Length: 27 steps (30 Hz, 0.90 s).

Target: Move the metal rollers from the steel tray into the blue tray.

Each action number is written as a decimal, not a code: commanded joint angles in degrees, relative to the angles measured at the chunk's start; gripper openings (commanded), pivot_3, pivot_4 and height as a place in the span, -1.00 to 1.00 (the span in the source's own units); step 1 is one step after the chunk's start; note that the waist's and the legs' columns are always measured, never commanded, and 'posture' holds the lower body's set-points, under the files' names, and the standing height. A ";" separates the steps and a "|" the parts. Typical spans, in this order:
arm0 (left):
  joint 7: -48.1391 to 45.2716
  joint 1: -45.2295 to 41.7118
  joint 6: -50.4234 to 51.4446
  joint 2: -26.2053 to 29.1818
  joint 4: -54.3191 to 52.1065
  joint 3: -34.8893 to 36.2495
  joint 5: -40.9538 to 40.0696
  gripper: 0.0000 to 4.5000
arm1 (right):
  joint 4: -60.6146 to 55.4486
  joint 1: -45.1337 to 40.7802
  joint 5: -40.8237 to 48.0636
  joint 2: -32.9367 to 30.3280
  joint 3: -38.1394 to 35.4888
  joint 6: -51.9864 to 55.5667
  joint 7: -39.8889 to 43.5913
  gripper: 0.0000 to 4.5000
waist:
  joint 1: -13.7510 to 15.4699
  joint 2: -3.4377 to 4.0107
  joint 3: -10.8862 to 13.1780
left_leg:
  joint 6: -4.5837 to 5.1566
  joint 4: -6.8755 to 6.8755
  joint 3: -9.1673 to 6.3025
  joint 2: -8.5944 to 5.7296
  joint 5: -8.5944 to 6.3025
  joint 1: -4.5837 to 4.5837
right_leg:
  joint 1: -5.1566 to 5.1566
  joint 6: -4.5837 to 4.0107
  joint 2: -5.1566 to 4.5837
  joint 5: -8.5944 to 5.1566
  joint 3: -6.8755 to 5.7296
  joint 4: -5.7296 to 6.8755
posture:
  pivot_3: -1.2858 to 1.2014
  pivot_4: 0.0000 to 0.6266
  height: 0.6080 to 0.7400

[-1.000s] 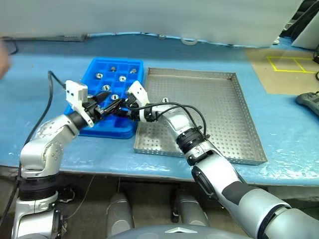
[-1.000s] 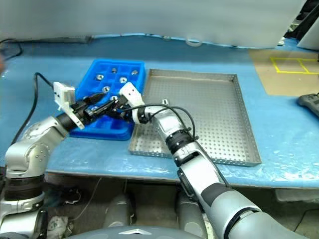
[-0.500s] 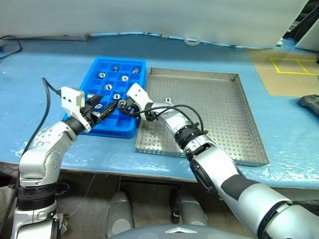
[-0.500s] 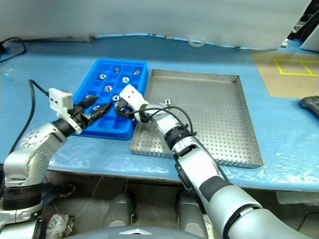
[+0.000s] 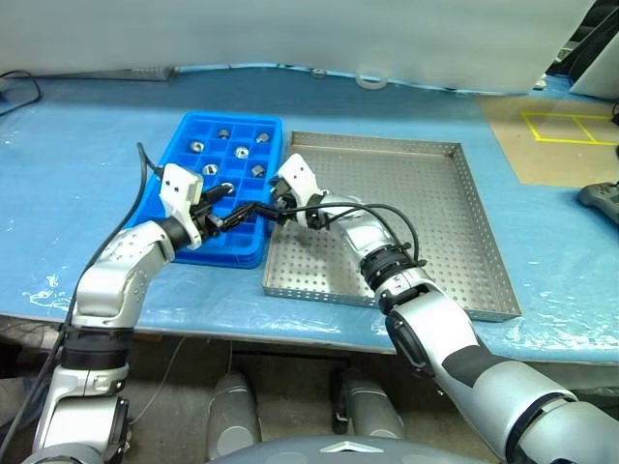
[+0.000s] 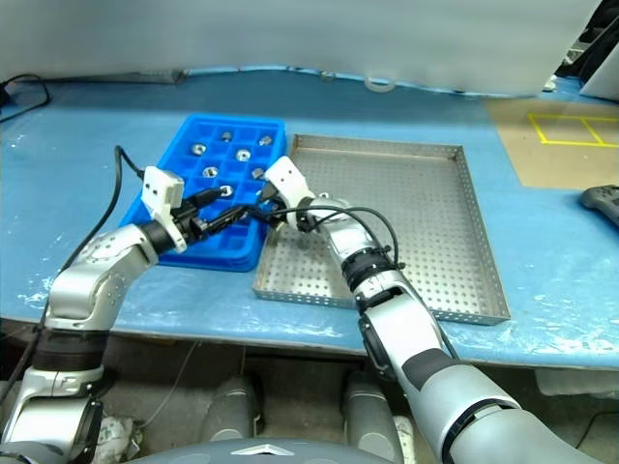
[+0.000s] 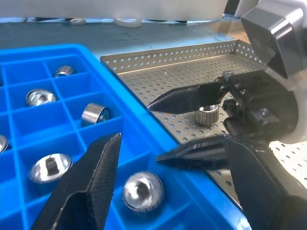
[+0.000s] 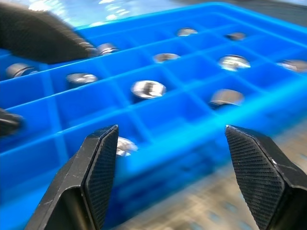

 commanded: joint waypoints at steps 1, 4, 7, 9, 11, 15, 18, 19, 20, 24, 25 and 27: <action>-0.37 -4.95 -4.93 -2.15 6.18 -0.69 2.24 0.62 | -3.93 -0.71 6.86 -3.08 -8.60 1.23 -2.53 0.64 | -0.03 0.00 0.00 | 0.00 0.00 0.00 0.00 0.00 -0.01 | 0.00 0.00 0.00 0.00 0.00 0.00 | -0.26 -0.52 1.00; -2.46 -10.74 -10.10 -5.01 16.75 -4.07 6.27 0.62 | -4.68 -1.32 11.15 -7.08 -15.03 1.49 -4.22 0.64 | 0.05 0.00 0.00 | 0.04 0.04 0.01 -0.02 -0.01 -0.02 | 0.00 0.00 0.00 0.01 0.01 0.03 | -0.29 -0.52 1.00; -4.67 -16.08 -15.29 -7.61 27.02 -6.39 9.47 0.62 | -5.11 -1.12 11.90 -10.37 -17.49 1.15 -5.81 0.64 | -0.48 0.00 0.00 | 0.11 0.10 0.05 -0.06 -0.04 -0.03 | 0.02 0.02 0.00 0.06 0.11 -0.04 | -0.31 -0.52 1.00; -4.01 -20.86 -19.85 -9.59 35.34 -7.31 12.24 0.62 | -5.92 -0.50 12.89 -12.15 -19.19 1.47 -6.38 0.64 | -1.22 0.00 0.00 | 0.18 0.14 0.05 -0.09 -0.05 -0.07 | 0.02 0.03 0.00 0.07 0.13 -0.08 | -0.33 -0.52 1.00; -3.09 -26.42 -23.90 -12.24 45.12 -7.15 13.85 0.62 | -7.77 0.92 13.24 -13.21 -20.00 1.84 -7.30 0.64 | -1.66 0.00 0.00 | 0.40 0.15 0.05 -0.09 0.04 -0.09 | 0.01 0.06 0.00 0.08 0.14 -0.11 | -0.37 -0.52 1.00; 0.13 -34.06 -31.63 -15.42 60.77 -6.46 17.64 0.62 | -13.78 4.49 13.52 -13.30 -19.73 3.80 -8.69 0.64 | -3.01 0.00 0.00 | 0.71 0.19 0.09 -0.11 -0.14 -0.06 | 0.04 0.07 0.00 0.09 0.20 -0.16 | -0.42 -0.52 1.00; 1.26 -38.28 -33.46 -17.55 68.26 -4.45 17.59 0.62 | -18.70 8.38 11.76 -13.76 -18.46 4.67 -10.71 0.64 | -4.26 0.00 0.00 | 0.84 0.23 0.13 -0.17 -0.22 -0.07 | 0.04 0.17 -0.01 0.15 0.29 -0.20 | -0.47 -0.52 1.00; 1.35 -38.98 -33.77 -17.87 69.66 -4.13 17.69 0.62 | -19.82 9.24 11.52 -13.93 -18.25 5.02 -11.22 0.64 | -4.59 0.00 0.00 | 0.89 0.24 0.13 -0.17 -0.25 -0.10 | 0.05 0.18 -0.01 0.15 0.28 -0.21 | -0.48 -0.52 1.00; 1.66 -39.46 -34.01 -18.07 70.90 -4.30 18.35 0.62 | -21.56 10.50 11.59 -14.22 -18.28 5.71 -11.74 0.64 | -4.90 0.00 0.00 | 0.91 0.24 0.13 -0.19 -0.27 -0.10 | 0.05 0.19 -0.01 0.16 0.29 -0.23 | -0.50 -0.52 1.00; -0.05 -39.88 -32.42 -19.01 73.17 -2.04 17.08 0.62 | -26.99 15.22 9.96 -15.96 -17.16 7.74 -13.24 0.64 | -6.17 0.00 0.00 | 1.00 0.28 0.16 -0.23 -0.31 -0.12 | 0.08 0.19 -0.01 0.16 0.29 -0.32 | -0.53 -0.52 1.00; -0.65 -39.59 -31.86 -19.27 73.46 -1.44 16.77 0.62 | -27.88 16.41 8.94 -16.59 -16.64 7.88 -13.69 0.64 | -6.28 0.00 0.00 | 1.02 0.31 0.17 -0.25 -0.33 -0.12 | 0.10 0.19 -0.02 0.16 0.30 -0.37 | -0.54 -0.52 1.00; -0.85 -38.70 -31.09 -19.70 74.14 -1.63 17.89 0.62 | -29.88 18.07 9.12 -17.00 -16.81 8.76 -14.46 0.64 | -6.69 0.00 0.00 | 1.08 0.35 0.17 -0.27 -0.36 -0.09 | 0.25 0.19 -0.04 0.16 0.28 -0.47 | -0.54 -0.52 1.00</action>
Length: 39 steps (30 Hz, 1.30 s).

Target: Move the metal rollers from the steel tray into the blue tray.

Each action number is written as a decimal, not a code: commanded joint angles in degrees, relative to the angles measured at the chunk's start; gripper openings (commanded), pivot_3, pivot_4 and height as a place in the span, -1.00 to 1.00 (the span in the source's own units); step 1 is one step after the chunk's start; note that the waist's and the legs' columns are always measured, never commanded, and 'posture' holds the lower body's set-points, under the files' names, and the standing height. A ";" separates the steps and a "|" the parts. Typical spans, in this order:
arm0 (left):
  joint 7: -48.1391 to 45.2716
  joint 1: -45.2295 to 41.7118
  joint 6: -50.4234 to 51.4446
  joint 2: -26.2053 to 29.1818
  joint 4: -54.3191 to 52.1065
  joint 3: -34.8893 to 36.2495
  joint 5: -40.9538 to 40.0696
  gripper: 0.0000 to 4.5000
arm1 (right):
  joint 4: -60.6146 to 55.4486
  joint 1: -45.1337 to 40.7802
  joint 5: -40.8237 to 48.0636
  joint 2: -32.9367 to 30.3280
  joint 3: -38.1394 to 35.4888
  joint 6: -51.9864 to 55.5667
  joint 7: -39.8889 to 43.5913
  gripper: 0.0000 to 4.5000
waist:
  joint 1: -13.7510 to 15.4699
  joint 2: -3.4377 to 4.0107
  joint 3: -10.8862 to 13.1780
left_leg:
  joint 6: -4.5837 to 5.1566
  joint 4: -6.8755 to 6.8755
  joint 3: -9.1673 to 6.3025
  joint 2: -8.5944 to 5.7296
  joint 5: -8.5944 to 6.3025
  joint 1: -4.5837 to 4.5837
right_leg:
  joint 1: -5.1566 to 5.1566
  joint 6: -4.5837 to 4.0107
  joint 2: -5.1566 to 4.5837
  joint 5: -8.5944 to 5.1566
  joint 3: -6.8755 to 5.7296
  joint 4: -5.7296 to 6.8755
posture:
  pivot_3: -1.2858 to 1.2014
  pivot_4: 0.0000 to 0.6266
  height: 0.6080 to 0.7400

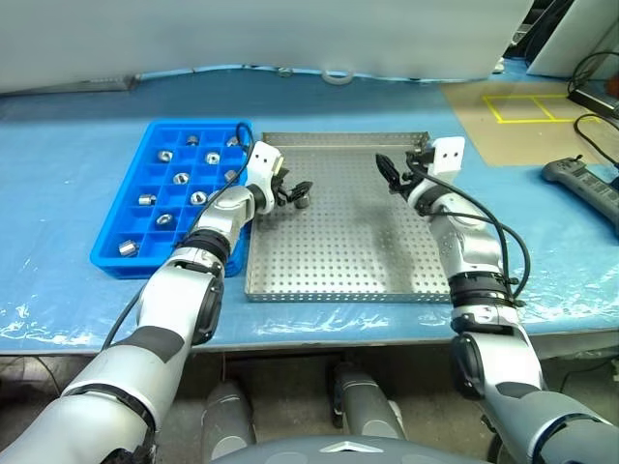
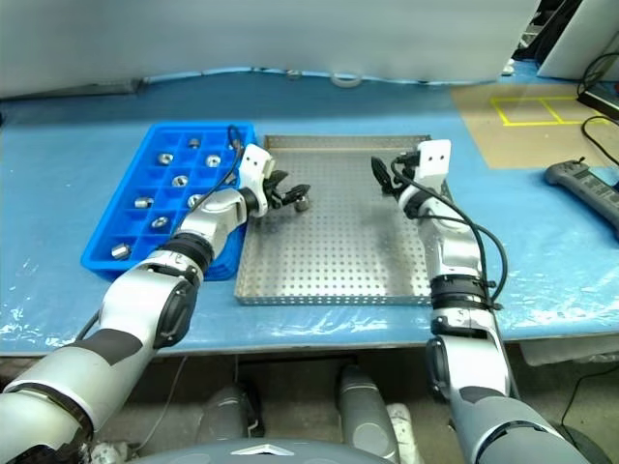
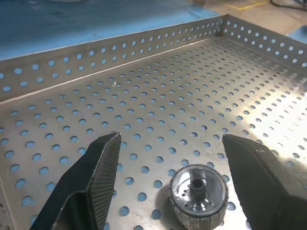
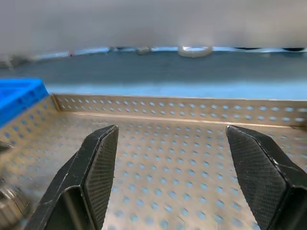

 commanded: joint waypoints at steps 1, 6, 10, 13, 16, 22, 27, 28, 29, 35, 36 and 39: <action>-0.81 -0.05 1.03 -0.58 0.35 0.68 0.87 0.62 | -5.67 1.66 0.05 -0.99 -0.20 1.30 -1.32 0.64 | -0.72 0.00 0.00 | 0.02 0.02 0.00 -0.03 -0.01 0.00 | 0.04 0.00 -0.03 0.00 0.00 -0.02 | -0.54 -0.52 1.00; -1.74 1.44 2.20 -3.45 1.41 -1.62 4.42 0.62 | -6.27 2.47 -0.56 -1.38 0.44 2.92 -1.56 0.64 | -2.75 0.00 0.00 | 0.22 0.17 -0.02 -0.11 -0.13 0.02 | 0.28 0.00 -0.10 0.00 -0.02 -0.20 | -0.55 -0.52 1.00; 2.60 2.21 4.74 -4.38 2.94 -4.69 9.36 0.62 | -6.44 2.53 -1.92 -1.12 1.76 2.36 -2.26 0.64 | -4.21 0.06 -0.04 | 0.43 0.35 -0.04 -0.12 -0.26 -0.06 | 0.41 0.01 -0.17 0.00 -0.11 -0.34 | -0.56 -0.52 1.00; 6.22 1.96 5.19 -3.38 2.79 -2.55 8.61 0.37 | -6.71 3.16 -2.40 -1.31 1.94 2.13 -2.67 0.66 | -5.37 0.21 -0.12 | 0.56 0.49 -0.06 -0.13 -0.34 0.11 | 0.72 0.01 -0.20 0.00 -0.16 -0.52 | -0.56 -0.52 1.00; 7.27 1.87 5.41 -1.80 2.21 -0.27 7.26 -0.11 | -6.81 3.91 -1.93 -1.36 1.56 2.08 -2.63 0.66 | -6.62 0.20 -0.12 | 0.72 0.76 -0.13 -0.16 -0.45 0.02 | 0.83 -0.02 -0.22 0.05 -0.16 -0.60 | -0.55 -0.52 1.00; 6.83 0.56 5.67 1.42 -2.23 10.24 -2.18 -0.21 | -3.61 1.62 -1.97 -0.02 2.28 0.69 -2.71 0.66 | -9.72 0.19 -0.10 | 1.08 0.85 -0.13 -0.84 -0.66 -0.12 | 0.76 0.07 -0.83 0.13 -0.38 -0.71 | -0.50 -0.52 1.00; 14.33 -0.52 6.29 5.23 -15.74 16.90 -7.97 -0.21 | 4.31 -3.05 -2.78 2.43 4.62 -2.51 -0.32 0.66 | -10.61 0.13 -0.05 | 1.32 0.99 -0.23 -0.99 -0.72 -0.76 | 0.34 0.07 -1.10 0.17 -0.63 -0.72 | -0.39 -0.52 1.00; 15.30 0.42 7.15 5.53 -20.02 16.68 -7.93 -0.21 | 6.12 -4.09 -2.96 2.81 5.03 -3.35 0.15 0.66 | -10.47 0.12 -0.01 | 1.34 0.99 -0.24 -0.95 -0.73 -0.84 | 0.31 0.07 -1.10 0.17 -0.70 -0.72 | -0.36 -0.52 1.00; 16.34 2.61 8.64 6.04 -26.76 15.80 -7.30 -0.21 | 8.45 -5.52 -3.20 3.45 5.55 -4.40 0.73 0.66 | -10.29 0.14 0.01 | 1.36 0.99 -0.26 -0.90 -0.72 -0.93 | 0.26 0.07 -1.12 0.17 -0.80 -0.72 | -0.35 -0.52 1.00; 18.47 19.47 20.13 7.74 -60.95 15.19 -11.01 -0.21 | 18.48 -11.31 -4.00 6.32 7.44 -9.24 3.33 0.66 | -7.40 0.17 0.02 | 1.46 0.85 -0.33 -0.54 -0.77 -1.01 | 0.26 0.01 -1.17 0.12 -1.32 -0.62 | -0.25 -0.52 1.00; 18.81 22.36 22.14 8.24 -64.85 15.82 -12.02 -0.21 | 19.92 -11.99 -4.19 6.80 7.69 -9.96 3.74 0.66 | -6.52 0.18 0.03 | 1.46 0.83 -0.36 -0.48 -0.77 -1.01 | 0.25 0.00 -1.14 0.12 -1.37 -0.61 | -0.25 -0.52 1.00; 19.27 30.07 25.52 11.33 -72.24 16.87 -12.16 -0.21 | 23.37 -13.54 -4.53 7.89 8.09 -11.74 4.63 0.66 | -4.53 0.23 0.08 | 1.41 0.84 -0.43 -0.39 -0.74 -1.05 | 0.25 -0.06 -1.07 0.08 -1.46 -0.55 | -0.21 -0.52 1.00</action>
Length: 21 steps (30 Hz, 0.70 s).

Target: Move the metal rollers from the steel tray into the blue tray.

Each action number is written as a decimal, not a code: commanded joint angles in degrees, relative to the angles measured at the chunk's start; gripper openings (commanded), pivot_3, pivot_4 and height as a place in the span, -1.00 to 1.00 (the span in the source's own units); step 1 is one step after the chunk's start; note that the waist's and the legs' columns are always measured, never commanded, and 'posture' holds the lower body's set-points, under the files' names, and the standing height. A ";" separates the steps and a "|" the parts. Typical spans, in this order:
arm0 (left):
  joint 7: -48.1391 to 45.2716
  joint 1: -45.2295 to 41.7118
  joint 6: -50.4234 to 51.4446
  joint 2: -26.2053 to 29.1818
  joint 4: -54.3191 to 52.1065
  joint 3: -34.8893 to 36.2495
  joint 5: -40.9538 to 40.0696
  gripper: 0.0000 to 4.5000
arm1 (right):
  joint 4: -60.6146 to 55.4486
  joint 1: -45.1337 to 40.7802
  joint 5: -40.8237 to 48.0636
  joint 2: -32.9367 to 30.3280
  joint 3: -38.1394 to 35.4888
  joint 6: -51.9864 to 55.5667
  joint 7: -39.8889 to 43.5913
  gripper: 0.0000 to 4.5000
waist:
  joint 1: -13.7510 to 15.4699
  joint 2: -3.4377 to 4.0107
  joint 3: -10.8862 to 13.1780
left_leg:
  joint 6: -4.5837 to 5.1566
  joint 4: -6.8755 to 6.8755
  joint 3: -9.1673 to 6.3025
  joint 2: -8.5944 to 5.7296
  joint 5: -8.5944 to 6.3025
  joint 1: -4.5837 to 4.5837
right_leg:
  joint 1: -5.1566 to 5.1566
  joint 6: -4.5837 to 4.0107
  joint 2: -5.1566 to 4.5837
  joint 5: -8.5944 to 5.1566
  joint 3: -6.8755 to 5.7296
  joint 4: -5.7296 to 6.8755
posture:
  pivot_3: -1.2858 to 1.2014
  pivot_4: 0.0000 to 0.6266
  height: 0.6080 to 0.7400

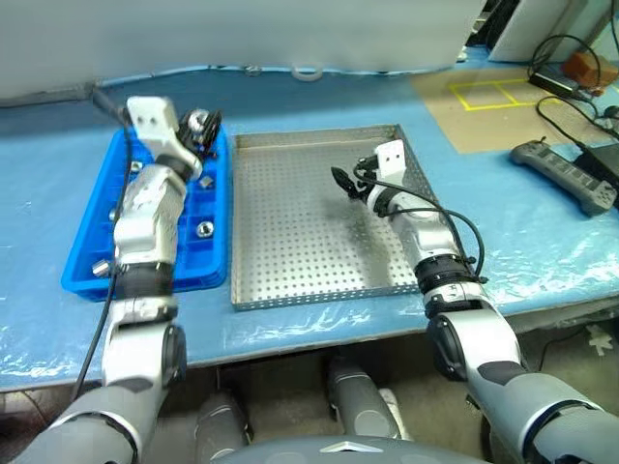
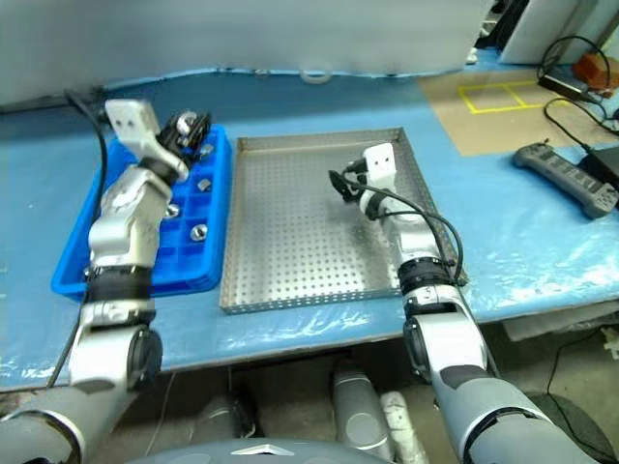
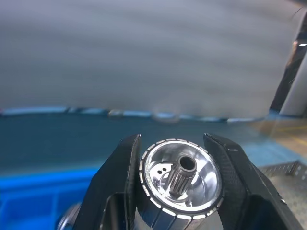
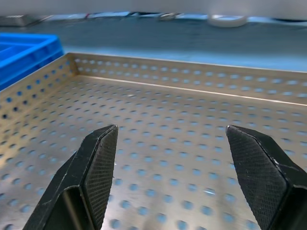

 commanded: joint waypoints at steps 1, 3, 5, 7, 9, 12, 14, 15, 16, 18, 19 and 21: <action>0.46 6.26 3.82 4.06 -11.48 3.05 -1.88 -0.21 | 2.84 -2.51 -0.73 0.98 0.66 -3.38 1.33 0.66 | 1.42 0.04 0.07 | -0.04 0.01 -0.01 0.01 0.02 0.01 | -0.01 -0.01 0.01 0.00 -0.01 0.04 | -0.21 -0.52 1.00; -0.18 12.16 5.72 6.05 -17.12 5.43 -3.96 -0.21 | 4.66 -3.17 -1.29 1.62 1.34 -4.44 2.04 0.66 | 2.94 0.09 0.11 | -0.18 0.01 -0.05 0.03 0.10 0.01 | -0.01 -0.01 0.01 -0.01 -0.03 0.09 | -0.19 -0.52 1.00; -1.59 18.23 6.61 8.28 -21.49 5.95 -3.91 -0.21 | 6.14 -3.67 -1.66 2.08 1.72 -5.24 2.54 0.66 | 4.46 0.11 0.12 | -0.27 0.02 -0.03 0.03 0.14 0.07 | 0.00 -0.01 0.00 -0.01 0.00 0.11 | -0.17 -0.52 1.00; -2.74 23.61 6.78 9.73 -24.39 5.88 -3.72 -0.21 | 7.38 -4.07 -1.99 2.38 1.89 -5.89 2.86 0.66 | 6.27 0.21 0.17 | -0.32 0.00 0.02 0.04 0.15 0.15 | 0.03 -0.02 0.00 -0.01 0.02 0.12 | -0.16 -0.52 1.00; -3.68 27.92 7.26 9.61 -26.15 6.70 -5.55 -0.21 | 8.28 -4.33 -2.01 2.82 1.80 -6.26 3.08 0.66 | 7.82 0.29 0.21 | -0.39 -0.01 0.08 0.04 0.15 0.20 | 0.04 -0.01 0.00 -0.01 0.07 0.11 | -0.15 -0.52 1.00; -7.22 33.08 7.52 9.42 -27.58 5.62 -8.05 -0.21 | 8.81 -4.24 -2.32 3.29 1.81 -6.76 3.25 0.66 | 9.83 0.31 0.23 | -0.73 -0.04 0.21 0.11 0.13 0.24 | 0.05 -0.01 0.02 -0.02 0.23 0.10 | -0.16 -0.52 1.00; -9.51 34.48 7.19 9.44 -27.77 4.42 -9.30 -0.21 | 8.94 -4.02 -2.53 3.32 1.83 -7.05 3.03 0.66 | 10.67 0.31 0.23 | -0.84 -0.06 0.23 0.15 0.19 0.30 | 0.05 -0.01 0.04 -0.02 0.44 0.14 | -0.16 -0.52 1.00; -10.23 34.01 6.89 9.61 -26.81 3.81 -9.32 -0.21 | 8.65 -3.53 -2.46 3.15 1.68 -7.00 2.98 0.66 | 10.95 0.31 0.24 | -0.91 -0.08 0.25 0.18 0.23 0.32 | 0.05 0.00 0.06 -0.02 0.49 0.19 | -0.17 -0.52 1.00; -10.82 33.33 6.67 9.82 -25.87 3.38 -9.33 -0.21 | 8.34 -3.03 -2.45 2.94 1.58 -6.93 2.89 0.66 | 11.13 0.31 0.23 | -1.00 -0.10 0.31 0.22 0.28 0.35 | 0.05 0.00 0.07 -0.02 0.49 0.24 | -0.18 -0.52 1.00; -11.40 31.45 6.21 10.24 -24.00 2.96 -9.12 -0.21 | 7.88 -2.14 -2.45 2.54 1.44 -6.77 2.69 0.66 | 11.16 0.31 0.23 | -1.13 -0.11 0.37 0.29 0.36 0.48 | 0.05 0.01 0.14 -0.03 0.55 0.42 | -0.19 -0.52 1.00; -11.74 30.08 6.01 10.42 -22.76 2.77 -9.06 -0.21 | 7.62 -1.70 -2.47 2.31 1.38 -6.66 2.50 0.66 | 11.07 0.31 0.23 | -1.17 -0.11 0.39 0.32 0.39 0.55 | 0.04 0.02 0.17 -0.03 0.60 0.51 | -0.19 -0.52 1.00; -12.55 27.89 5.58 10.87 -20.32 2.14 -8.45 -0.21 | 7.16 -1.08 -2.49 1.95 1.27 -6.33 1.91 0.66 | 10.73 0.31 0.23 | -1.30 -0.14 0.39 0.41 0.47 0.70 | 0.03 0.04 0.29 -0.04 0.69 0.69 | -0.21 -0.52 1.00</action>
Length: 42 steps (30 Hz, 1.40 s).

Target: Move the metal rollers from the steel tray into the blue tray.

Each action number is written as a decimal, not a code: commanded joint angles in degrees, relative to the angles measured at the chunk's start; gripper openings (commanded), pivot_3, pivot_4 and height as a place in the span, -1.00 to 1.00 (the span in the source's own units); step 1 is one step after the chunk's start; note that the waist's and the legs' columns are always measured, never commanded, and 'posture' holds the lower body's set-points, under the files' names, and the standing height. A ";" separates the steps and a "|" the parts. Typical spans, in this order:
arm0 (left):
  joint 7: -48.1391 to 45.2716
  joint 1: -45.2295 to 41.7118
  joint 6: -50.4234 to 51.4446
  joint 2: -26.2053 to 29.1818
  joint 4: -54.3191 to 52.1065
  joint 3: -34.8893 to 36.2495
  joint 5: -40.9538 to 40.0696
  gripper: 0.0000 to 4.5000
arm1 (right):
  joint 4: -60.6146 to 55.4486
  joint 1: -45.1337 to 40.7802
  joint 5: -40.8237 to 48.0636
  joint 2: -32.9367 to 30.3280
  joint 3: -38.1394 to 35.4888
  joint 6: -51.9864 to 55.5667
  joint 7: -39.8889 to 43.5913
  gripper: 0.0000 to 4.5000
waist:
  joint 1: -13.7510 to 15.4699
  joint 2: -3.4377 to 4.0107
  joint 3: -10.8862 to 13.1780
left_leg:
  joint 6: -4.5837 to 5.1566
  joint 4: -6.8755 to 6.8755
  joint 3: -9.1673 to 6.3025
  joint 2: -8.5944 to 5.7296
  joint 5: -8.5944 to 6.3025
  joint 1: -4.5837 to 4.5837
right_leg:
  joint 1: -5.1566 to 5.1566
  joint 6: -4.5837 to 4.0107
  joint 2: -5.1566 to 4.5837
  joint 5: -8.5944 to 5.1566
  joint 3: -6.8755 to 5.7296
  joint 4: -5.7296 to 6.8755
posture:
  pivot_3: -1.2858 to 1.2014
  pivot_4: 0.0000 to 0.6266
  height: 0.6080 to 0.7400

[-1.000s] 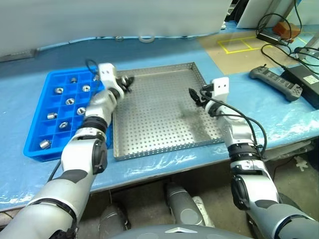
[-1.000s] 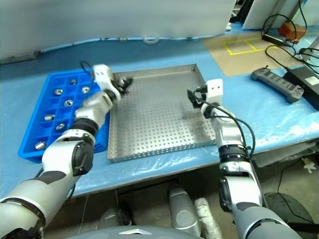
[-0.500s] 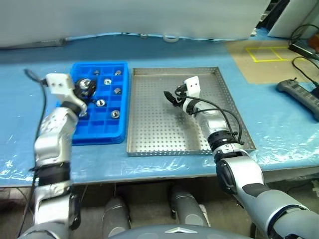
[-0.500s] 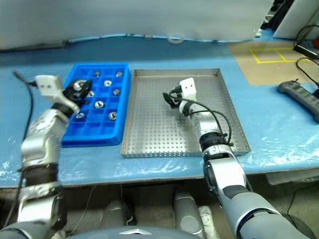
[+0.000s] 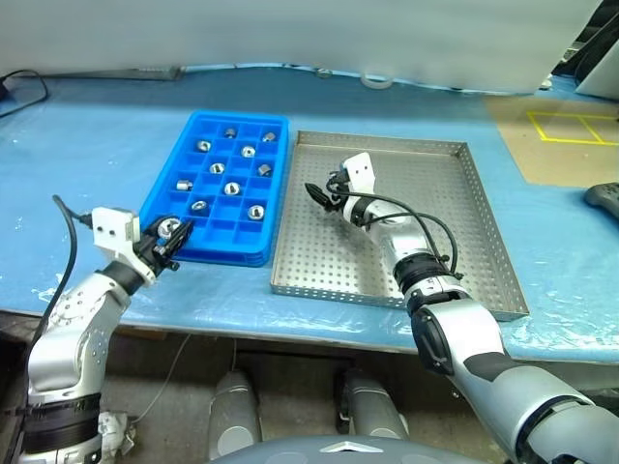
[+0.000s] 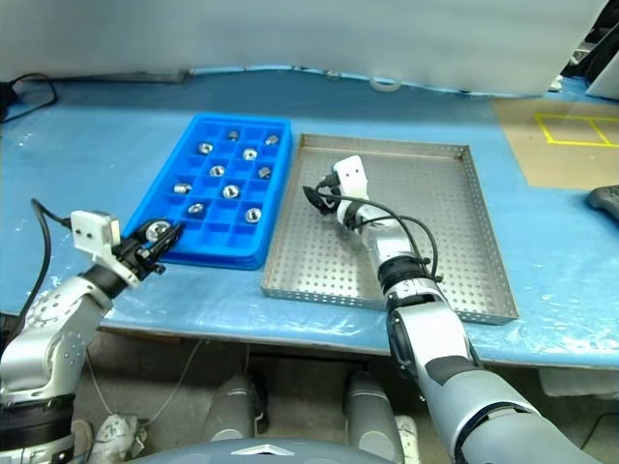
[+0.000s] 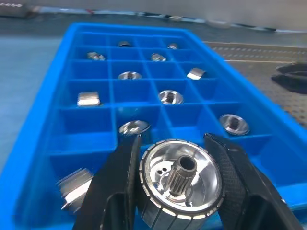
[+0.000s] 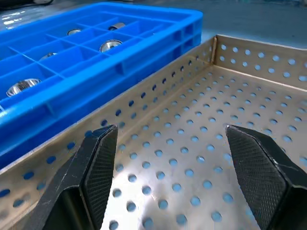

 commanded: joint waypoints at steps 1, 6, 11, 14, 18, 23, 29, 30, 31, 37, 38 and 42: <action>-1.73 -3.42 -2.01 1.54 2.69 -0.57 0.16 -0.21 | -2.39 0.72 -0.08 -1.16 -0.83 -0.69 -0.98 0.66 | -0.54 0.00 0.00 | -0.08 -0.03 0.00 0.03 0.05 0.04 | -0.02 0.01 0.05 0.00 0.03 0.05 | -0.22 -0.52 1.00; -4.08 -5.88 -2.64 2.39 6.85 -2.89 1.28 -0.21 | -4.99 2.50 0.38 -2.06 -1.16 0.08 -1.87 0.66 | -1.91 -0.01 -0.01 | -0.31 -0.23 0.10 0.24 0.19 0.05 | -0.43 0.02 0.50 0.02 0.39 0.16 | -0.25 -0.52 1.00; -5.53 -6.05 -3.33 2.01 8.24 -5.18 2.19 -0.21 | -7.58 4.56 0.42 -2.99 -1.22 1.11 -2.44 0.66 | -2.39 -0.02 -0.02 | -0.50 -0.72 0.22 0.34 0.32 0.06 | -0.73 0.01 0.74 0.02 0.54 0.11 | -0.28 -0.52 1.00; -4.83 -6.38 -5.14 2.26 10.02 -6.17 4.42 0.12 | -8.61 5.18 0.40 -3.48 -1.39 1.67 -2.98 0.66 | -2.46 -0.02 -0.02 | -0.52 -0.78 0.25 0.39 0.33 0.10 | -0.75 0.00 0.77 0.02 0.55 0.11 | -0.28 -0.52 1.00; -2.67 -7.57 -7.38 2.15 11.92 -6.02 6.98 0.69 | -8.66 5.11 0.35 -3.89 -1.51 1.88 -3.44 0.66 | -2.38 -0.02 -0.02 | -0.52 -0.76 0.35 0.35 0.33 0.25 | -0.65 0.00 0.75 0.01 0.64 0.11 | -0.27 -0.52 1.00; -1.32 -8.92 -8.50 2.51 12.29 -4.80 7.08 0.98 | -8.20 4.45 0.45 -3.74 -1.41 1.75 -3.58 0.66 | -2.34 -0.02 -0.02 | -0.55 -0.75 0.36 0.35 0.36 0.31 | -0.62 0.00 0.75 0.02 0.67 0.16 | -0.26 -0.52 1.00; 5.37 -22.26 -14.95 0.24 23.26 -5.55 11.07 0.98 | -5.65 -0.82 8.09 -1.14 -8.01 3.12 -2.34 0.66 | -1.77 -0.02 -0.01 | -0.54 -0.75 0.35 0.35 0.38 0.27 | -0.65 -0.02 0.75 0.03 0.65 0.20 | -0.21 -0.52 1.00; 6.62 -26.22 -16.65 -1.17 26.20 -6.12 11.68 0.98 | -4.61 -2.23 8.94 -0.71 -8.97 2.89 -2.23 0.66 | -1.70 -0.02 -0.02 | -0.50 -0.74 0.34 0.31 0.42 0.26 | -0.64 -0.03 0.73 0.04 0.65 0.22 | -0.21 -0.52 1.00; 7.43 -29.74 -17.89 -2.70 28.61 -6.53 11.81 0.98 | -3.53 -3.45 9.09 -0.42 -9.35 2.43 -2.24 0.66 | -1.50 -0.02 -0.01 | -0.47 -0.73 0.34 0.30 0.43 0.26 | -0.63 -0.09 0.72 0.08 0.66 0.20 | -0.21 -0.52 1.00; 1.67 -36.85 -22.47 -5.40 34.55 -12.21 14.48 0.98 | 0.54 -7.21 7.40 0.56 -8.92 -0.84 -1.30 0.66 | -0.90 -0.04 -0.03 | -0.22 -0.83 0.35 0.27 0.56 0.25 | -0.64 -0.13 0.70 0.10 0.66 0.11 | -0.23 -0.52 1.00; 0.89 -36.27 -22.48 -5.36 34.38 -12.18 13.97 0.98 | 0.84 -7.33 7.01 0.39 -8.78 -1.40 -1.54 0.66 | -0.98 -0.04 -0.03 | -0.22 -0.88 0.35 0.28 0.55 0.26 | -0.66 -0.13 0.72 0.10 0.66 0.12 | -0.23 -0.52 1.00; 0.34 -34.47 -22.87 -5.16 36.17 -10.92 13.44 0.98 | 0.37 -6.81 6.97 -0.54 -9.32 -1.98 -1.73 0.66 | -1.03 -0.04 -0.03 | -0.22 -0.96 0.34 0.32 0.54 -0.03 | -0.96 -0.12 0.77 0.11 0.61 0.16 | -0.26 -0.52 1.00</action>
